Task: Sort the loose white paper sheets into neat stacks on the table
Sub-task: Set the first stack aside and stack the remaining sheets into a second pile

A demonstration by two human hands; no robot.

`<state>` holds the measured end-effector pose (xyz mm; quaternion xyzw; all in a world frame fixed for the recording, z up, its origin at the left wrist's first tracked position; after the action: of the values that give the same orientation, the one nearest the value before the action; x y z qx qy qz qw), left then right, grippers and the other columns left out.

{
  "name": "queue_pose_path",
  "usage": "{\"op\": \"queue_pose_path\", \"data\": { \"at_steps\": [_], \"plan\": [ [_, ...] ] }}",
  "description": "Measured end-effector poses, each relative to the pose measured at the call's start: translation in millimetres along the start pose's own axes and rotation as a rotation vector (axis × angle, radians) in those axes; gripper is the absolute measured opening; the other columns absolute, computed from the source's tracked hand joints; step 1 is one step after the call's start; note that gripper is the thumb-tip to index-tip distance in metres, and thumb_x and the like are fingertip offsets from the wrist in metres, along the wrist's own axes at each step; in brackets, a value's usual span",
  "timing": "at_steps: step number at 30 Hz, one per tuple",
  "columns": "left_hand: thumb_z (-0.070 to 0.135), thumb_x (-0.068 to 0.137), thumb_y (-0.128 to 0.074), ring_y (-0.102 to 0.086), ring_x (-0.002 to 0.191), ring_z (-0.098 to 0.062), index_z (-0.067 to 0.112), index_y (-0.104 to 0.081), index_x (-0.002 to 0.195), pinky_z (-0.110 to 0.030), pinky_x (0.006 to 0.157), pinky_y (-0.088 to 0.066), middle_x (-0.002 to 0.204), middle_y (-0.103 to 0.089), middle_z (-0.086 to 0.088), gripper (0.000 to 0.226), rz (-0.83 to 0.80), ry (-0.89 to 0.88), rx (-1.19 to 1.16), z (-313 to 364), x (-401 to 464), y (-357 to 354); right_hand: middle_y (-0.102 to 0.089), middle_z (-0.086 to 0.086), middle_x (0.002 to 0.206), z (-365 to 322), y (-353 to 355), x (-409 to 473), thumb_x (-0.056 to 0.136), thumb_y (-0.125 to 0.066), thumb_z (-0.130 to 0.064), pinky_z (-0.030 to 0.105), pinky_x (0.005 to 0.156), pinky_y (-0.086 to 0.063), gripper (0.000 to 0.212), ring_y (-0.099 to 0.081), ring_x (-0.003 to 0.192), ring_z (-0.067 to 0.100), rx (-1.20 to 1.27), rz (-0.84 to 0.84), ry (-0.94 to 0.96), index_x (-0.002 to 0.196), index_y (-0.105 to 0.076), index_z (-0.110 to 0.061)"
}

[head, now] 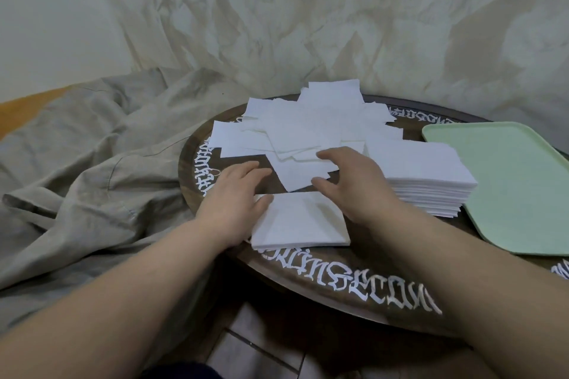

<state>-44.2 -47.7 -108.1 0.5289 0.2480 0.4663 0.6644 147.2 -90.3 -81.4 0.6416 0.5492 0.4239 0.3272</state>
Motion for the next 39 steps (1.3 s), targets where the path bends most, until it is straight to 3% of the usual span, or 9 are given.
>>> {"op": "queue_pose_path", "data": {
  "at_steps": [11, 15, 19, 24, 26, 29, 32, 35, 39],
  "plan": [
    [0.041, 0.093, -0.054, -0.023, 0.14, -0.018, 0.029, -0.041, 0.142, -0.033, 0.114, -0.022, 0.152, -0.033, 0.005, 0.052, -0.011, 0.031, 0.077, -37.3, 81.2, -12.0, -0.025, 0.004, 0.153, 14.2, -49.9, 113.1, 0.09, -0.057, -0.031, 0.035, 0.108, -0.028, 0.064, -0.021, 0.141, 0.026, -0.299, -0.23, 0.016, 0.145, -0.027, -0.017],
    [0.042, 0.093, -0.054, -0.023, 0.14, -0.018, 0.03, -0.04, 0.142, -0.032, 0.113, -0.022, 0.152, -0.033, 0.005, 0.052, -0.005, 0.022, 0.087, -49.0, 94.6, -23.3, -0.056, 0.006, 0.094, 21.7, -60.8, 135.0, 0.091, -0.045, -0.017, 0.031, 0.062, -0.035, 0.007, -0.056, 0.094, 0.029, -0.376, -0.104, -0.035, 0.094, -0.051, -0.013],
    [0.037, 0.095, -0.051, -0.029, 0.137, -0.018, 0.026, -0.045, 0.139, -0.031, 0.111, -0.024, 0.148, -0.04, 0.005, 0.046, 0.035, 0.024, 0.047, -49.9, 102.6, -22.5, -0.041, 0.0, 0.067, 25.0, -56.1, 142.0, 0.088, -0.044, -0.004, 0.029, 0.047, -0.02, 0.012, -0.044, 0.068, 0.026, -0.372, 0.064, -0.086, 0.079, -0.043, -0.014],
    [0.05, 0.098, -0.038, -0.062, 0.097, -0.024, 0.018, -0.06, 0.088, -0.037, 0.09, -0.046, 0.1, -0.068, -0.005, 0.04, 0.09, 0.342, -0.622, -42.8, 113.9, -4.6, -0.051, 0.001, 0.077, 6.9, -47.6, 135.4, 0.089, -0.045, -0.007, 0.027, 0.049, -0.024, 0.012, -0.05, 0.07, 0.03, -0.39, 0.192, 0.003, 0.082, -0.048, -0.016],
    [0.057, 0.094, -0.042, -0.067, 0.092, -0.02, 0.017, -0.061, 0.089, -0.037, 0.087, -0.051, 0.1, -0.07, -0.005, 0.045, 0.023, 0.521, -1.018, -35.7, 115.6, -6.6, -0.062, 0.003, 0.086, -1.6, -54.2, 124.3, 0.087, -0.05, -0.008, 0.03, 0.057, -0.041, 0.013, -0.059, 0.079, 0.031, -0.292, 0.195, 0.156, 0.089, -0.06, -0.015],
    [0.043, 0.09, -0.06, -0.068, 0.092, -0.023, 0.014, -0.065, 0.106, -0.036, 0.077, -0.056, 0.101, -0.071, -0.006, 0.034, -0.097, 0.621, -1.217, -26.9, 114.4, -21.2, -0.067, 0.008, 0.098, -8.5, -65.4, 106.3, 0.078, -0.059, -0.004, 0.04, 0.062, -0.052, 0.027, -0.065, 0.086, 0.032, -0.191, 0.084, 0.375, 0.101, -0.069, -0.016],
    [0.016, 0.09, -0.062, -0.065, 0.096, -0.027, 0.012, -0.062, 0.112, -0.038, 0.081, -0.056, 0.107, -0.068, -0.008, 0.023, -0.036, 0.657, -1.073, -32.6, 112.0, -33.4, -0.058, 0.002, 0.122, -4.1, -71.2, 96.5, 0.088, -0.05, -0.012, 0.039, 0.081, -0.048, 0.038, -0.055, 0.109, 0.027, -0.234, -0.115, 0.382, 0.123, -0.057, -0.022],
    [0.017, 0.087, -0.061, -0.059, 0.098, -0.028, 0.01, -0.06, 0.107, -0.039, 0.087, -0.051, 0.106, -0.064, -0.006, 0.021, 0.098, 0.606, -0.761, -42.1, 111.8, -26.0, -0.044, -0.003, 0.141, 3.6, -69.9, 93.5, 0.091, -0.049, -0.018, 0.035, 0.095, -0.042, 0.045, -0.044, 0.124, 0.022, -0.194, -0.114, 0.307, 0.135, -0.046, -0.027],
    [0.025, 0.083, -0.067, -0.061, 0.084, -0.026, 0.007, -0.061, 0.089, -0.036, 0.075, -0.049, 0.088, -0.066, -0.005, 0.019, 0.235, 0.501, -0.536, -49.2, 108.6, 3.4, -0.055, 0.002, 0.125, 6.4, -61.3, 96.0, 0.09, -0.047, -0.017, 0.037, 0.083, -0.047, 0.037, -0.053, 0.108, 0.026, -0.26, -0.071, 0.206, 0.126, -0.052, -0.022]
  ]
}}
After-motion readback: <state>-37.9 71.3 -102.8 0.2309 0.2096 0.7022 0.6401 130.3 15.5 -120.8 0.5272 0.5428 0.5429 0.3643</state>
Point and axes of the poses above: each hand's wrist, its own x-axis towards the middle knuckle, its own y-axis out of the back of the hand, z = x × y, the point moved 4 cm from there along x, towards the middle knuckle
